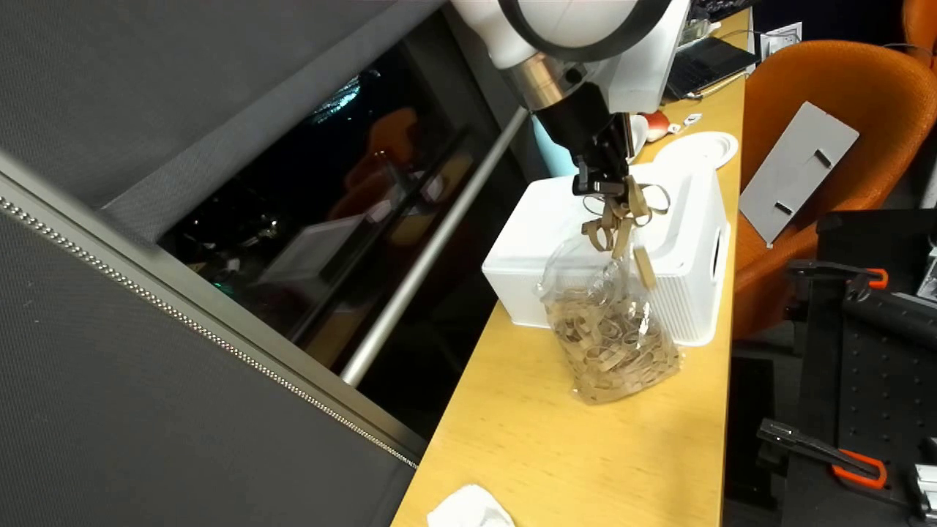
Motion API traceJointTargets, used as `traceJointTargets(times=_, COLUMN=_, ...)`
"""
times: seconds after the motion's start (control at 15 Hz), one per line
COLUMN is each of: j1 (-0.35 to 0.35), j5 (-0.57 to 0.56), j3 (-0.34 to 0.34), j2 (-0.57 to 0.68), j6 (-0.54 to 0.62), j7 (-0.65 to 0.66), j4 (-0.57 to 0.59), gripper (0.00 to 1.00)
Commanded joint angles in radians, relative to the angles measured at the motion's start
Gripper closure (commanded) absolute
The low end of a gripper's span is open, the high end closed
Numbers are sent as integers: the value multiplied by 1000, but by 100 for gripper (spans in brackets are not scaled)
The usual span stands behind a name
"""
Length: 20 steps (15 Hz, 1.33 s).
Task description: Take two pinches of rubber bands from the bag and place them on the tub
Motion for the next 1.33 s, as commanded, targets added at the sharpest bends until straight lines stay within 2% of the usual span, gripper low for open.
traceJointTargets(times=0.0, j1=-8, j5=-73, j3=-10, j2=-22, j6=-36, j7=14, j4=35, gripper=99)
traceJointTargets(times=0.4, j1=-66, j5=-137, j3=-73, j2=10, j6=5, j7=-39, j4=77, gripper=99)
traceJointTargets(times=0.73, j1=-112, j5=-142, j3=-126, j2=49, j6=74, j7=-70, j4=76, gripper=99)
traceJointTargets(times=1.27, j1=-126, j5=-102, j3=-149, j2=228, j6=252, j7=-129, j4=181, gripper=99)
